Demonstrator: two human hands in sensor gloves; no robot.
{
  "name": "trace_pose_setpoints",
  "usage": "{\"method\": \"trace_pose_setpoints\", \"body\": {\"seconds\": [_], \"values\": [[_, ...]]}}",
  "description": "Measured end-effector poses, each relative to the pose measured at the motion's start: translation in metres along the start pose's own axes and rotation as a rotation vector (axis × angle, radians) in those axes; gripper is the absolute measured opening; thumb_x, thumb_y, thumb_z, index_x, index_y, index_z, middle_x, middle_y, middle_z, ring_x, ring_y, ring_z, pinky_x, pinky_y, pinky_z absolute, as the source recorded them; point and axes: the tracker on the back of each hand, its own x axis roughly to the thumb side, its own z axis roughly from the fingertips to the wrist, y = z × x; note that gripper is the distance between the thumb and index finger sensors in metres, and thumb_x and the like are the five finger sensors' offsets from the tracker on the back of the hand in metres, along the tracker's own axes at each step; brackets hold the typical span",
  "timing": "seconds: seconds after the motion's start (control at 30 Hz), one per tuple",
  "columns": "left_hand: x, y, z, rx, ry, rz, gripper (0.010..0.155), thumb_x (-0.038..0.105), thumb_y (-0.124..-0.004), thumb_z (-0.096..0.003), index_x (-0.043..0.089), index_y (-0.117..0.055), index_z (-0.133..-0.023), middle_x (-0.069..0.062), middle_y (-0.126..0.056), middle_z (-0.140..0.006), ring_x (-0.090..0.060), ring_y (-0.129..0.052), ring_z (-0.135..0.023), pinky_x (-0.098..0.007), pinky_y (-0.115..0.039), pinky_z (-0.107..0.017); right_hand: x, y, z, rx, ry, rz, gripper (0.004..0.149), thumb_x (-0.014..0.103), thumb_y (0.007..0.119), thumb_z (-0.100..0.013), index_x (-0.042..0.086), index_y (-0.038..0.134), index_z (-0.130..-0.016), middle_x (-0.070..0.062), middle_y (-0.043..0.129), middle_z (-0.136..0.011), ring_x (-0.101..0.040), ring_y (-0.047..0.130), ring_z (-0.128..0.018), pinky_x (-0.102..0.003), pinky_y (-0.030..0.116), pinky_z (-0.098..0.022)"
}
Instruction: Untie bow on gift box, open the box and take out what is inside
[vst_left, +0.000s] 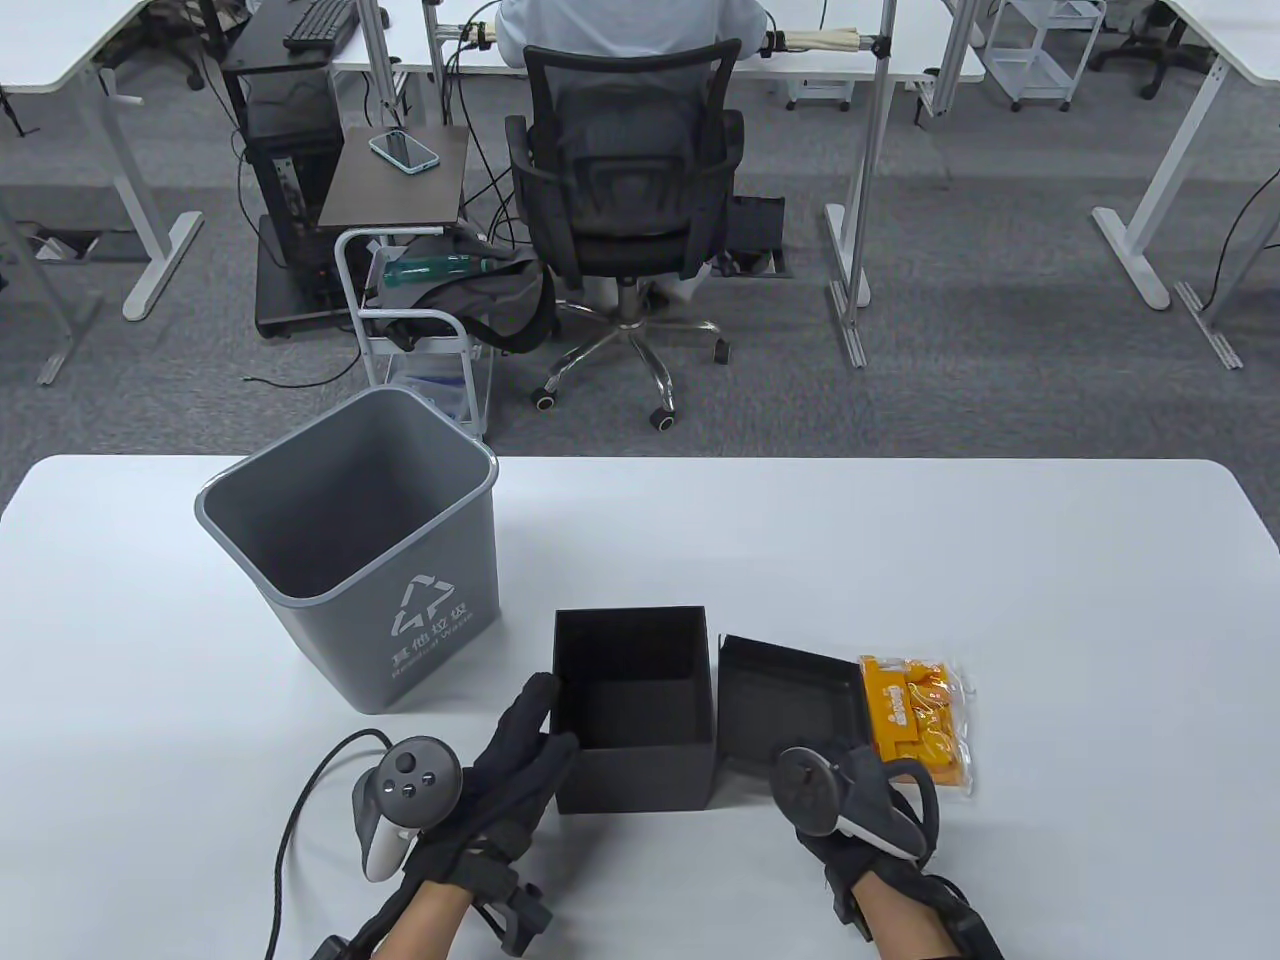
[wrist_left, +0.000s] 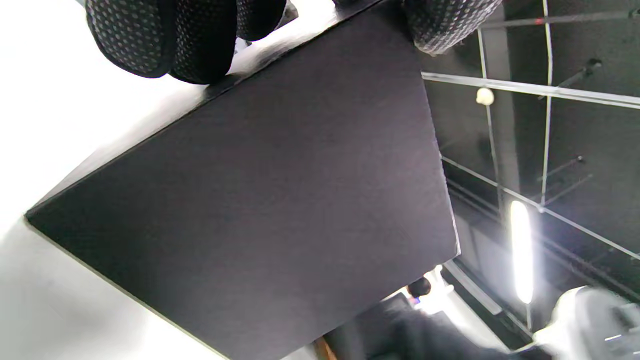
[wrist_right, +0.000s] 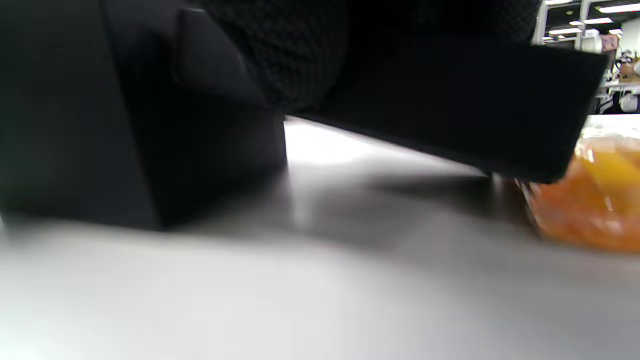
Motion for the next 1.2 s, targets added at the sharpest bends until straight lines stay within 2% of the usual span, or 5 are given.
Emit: {"method": "trace_pose_setpoints", "body": {"seconds": [0.3, 0.57, 0.87, 1.03, 1.2], "values": [[-0.002, 0.0, -0.001, -0.022, 0.01, 0.027, 0.072, 0.056, -0.059, -0.065, 0.027, -0.025, -0.121, -0.03, -0.046, -0.122, -0.055, -0.071, -0.095, -0.057, -0.074, -0.065, -0.012, -0.107, 0.008, -0.452, -0.077, -0.993, 0.047, 0.025, 0.074, -0.055, 0.013, 0.069, -0.1, -0.016, 0.084, -0.091, -0.029, 0.093, -0.068, -0.054, 0.072, -0.063], [-0.003, -0.002, -0.001, -0.035, 0.012, 0.032, 0.082, 0.059, -0.058, -0.065, 0.013, -0.015, -0.118, -0.031, -0.047, -0.121, -0.054, -0.067, -0.099, -0.058, -0.072, -0.067, -0.016, -0.014, -0.045, -0.103, -0.099, -2.121, 0.052, 0.025, 0.072, -0.059, 0.006, 0.06, -0.105, -0.017, 0.084, -0.088, -0.026, 0.095, -0.063, -0.052, 0.076, -0.058], [-0.003, -0.001, -0.003, -0.066, -0.029, 0.062, 0.078, 0.054, -0.059, -0.0653, 0.011, -0.022, -0.119, -0.027, -0.037, -0.125, -0.054, -0.055, -0.106, -0.062, -0.066, -0.07, -0.031, 0.063, -0.059, 0.125, 0.035, -2.207, 0.053, 0.025, 0.066, -0.062, 0.001, 0.056, -0.108, -0.015, 0.084, -0.087, -0.022, 0.095, -0.059, -0.048, 0.078, -0.054], [-0.004, -0.002, -0.004, -0.068, -0.038, 0.078, 0.077, 0.053, -0.058, -0.0657, 0.011, -0.021, -0.119, -0.026, -0.033, -0.126, -0.055, -0.051, -0.108, -0.063, -0.065, -0.071, -0.031, 0.063, -0.056, 0.111, 0.06, -2.137, 0.063, 0.025, 0.059, -0.067, -0.001, 0.032, -0.117, -0.017, 0.074, -0.095, -0.024, 0.09, -0.061, -0.05, 0.073, -0.057], [-0.005, -0.004, -0.004, -0.079, -0.039, 0.09, 0.077, 0.053, -0.055, -0.0659, 0.012, -0.018, -0.119, -0.027, -0.03, -0.126, -0.055, -0.048, -0.109, -0.063, -0.064, -0.071, -0.033, 0.056, -0.052, 0.035, 0.064, -1.917, 0.062, 0.026, 0.055, -0.068, 0.021, 0.025, -0.122, -0.023, 0.059, -0.106, -0.026, 0.084, -0.069, -0.053, 0.067, -0.063]]}}
